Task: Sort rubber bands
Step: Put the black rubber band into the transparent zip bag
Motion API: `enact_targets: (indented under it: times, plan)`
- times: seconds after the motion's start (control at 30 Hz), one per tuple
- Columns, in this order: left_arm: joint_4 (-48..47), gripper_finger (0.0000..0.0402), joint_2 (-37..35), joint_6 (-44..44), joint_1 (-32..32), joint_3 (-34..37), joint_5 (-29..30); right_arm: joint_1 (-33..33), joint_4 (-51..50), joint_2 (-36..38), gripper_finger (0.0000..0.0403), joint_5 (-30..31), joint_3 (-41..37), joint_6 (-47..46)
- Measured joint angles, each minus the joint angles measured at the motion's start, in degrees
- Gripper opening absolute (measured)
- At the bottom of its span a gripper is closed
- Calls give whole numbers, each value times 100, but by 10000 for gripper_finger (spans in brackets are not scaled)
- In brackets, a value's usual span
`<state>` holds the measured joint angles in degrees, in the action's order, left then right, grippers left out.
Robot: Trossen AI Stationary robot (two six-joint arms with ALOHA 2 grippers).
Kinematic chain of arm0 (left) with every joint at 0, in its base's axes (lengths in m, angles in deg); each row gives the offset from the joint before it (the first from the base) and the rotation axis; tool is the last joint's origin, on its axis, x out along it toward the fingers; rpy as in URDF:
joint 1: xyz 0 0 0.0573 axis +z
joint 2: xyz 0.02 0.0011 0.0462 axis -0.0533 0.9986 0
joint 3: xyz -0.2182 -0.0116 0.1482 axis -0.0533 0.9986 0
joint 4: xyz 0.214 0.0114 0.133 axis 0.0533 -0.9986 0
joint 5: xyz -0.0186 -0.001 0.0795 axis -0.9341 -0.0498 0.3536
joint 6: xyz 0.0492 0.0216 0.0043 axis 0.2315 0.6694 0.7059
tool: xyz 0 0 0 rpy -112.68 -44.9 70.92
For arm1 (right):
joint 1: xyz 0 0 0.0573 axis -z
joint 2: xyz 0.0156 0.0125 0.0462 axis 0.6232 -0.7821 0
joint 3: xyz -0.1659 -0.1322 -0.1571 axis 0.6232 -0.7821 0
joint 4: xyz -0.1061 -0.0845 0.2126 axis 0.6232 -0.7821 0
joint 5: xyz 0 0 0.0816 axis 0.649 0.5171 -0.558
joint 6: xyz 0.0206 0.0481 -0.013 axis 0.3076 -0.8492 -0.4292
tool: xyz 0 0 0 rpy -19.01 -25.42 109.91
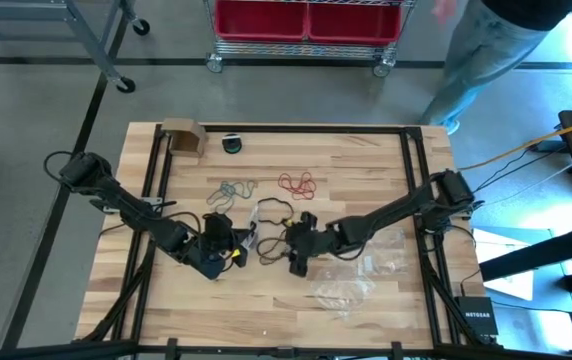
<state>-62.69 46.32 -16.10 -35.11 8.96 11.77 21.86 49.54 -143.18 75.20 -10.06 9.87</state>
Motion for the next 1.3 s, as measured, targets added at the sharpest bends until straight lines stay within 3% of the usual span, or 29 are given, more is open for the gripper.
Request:
enact_targets:
  times: [0.13, 0.37, 0.7, 0.87, 1.1, 1.3]
  plan:
    - [11, 0, 0, 20, 0, 0, -41, -30, 130, -261, 295, -354, -2, 1078]
    - [4, 0, 0, 66, 0, 0, -90, 307, 553, -461, 303, -1062, 4, 2505]
    - [14, 0, 0, 88, 0, 0, -92, 830, 972, -977, 298, -2357, 19, 3388]
    - [7, 0, 0, 79, 0, 0, -92, 809, 983, -1003, 225, -2364, 26, 3706]
    - [9, 0, 0, 166, 0, 0, -102, 791, 957, -1009, 25, -2390, 26, 3472]
    - [-47, 0, 0, 280, 0, -30, -247, 518, 692, -692, 8, -2116, -14, 3216]
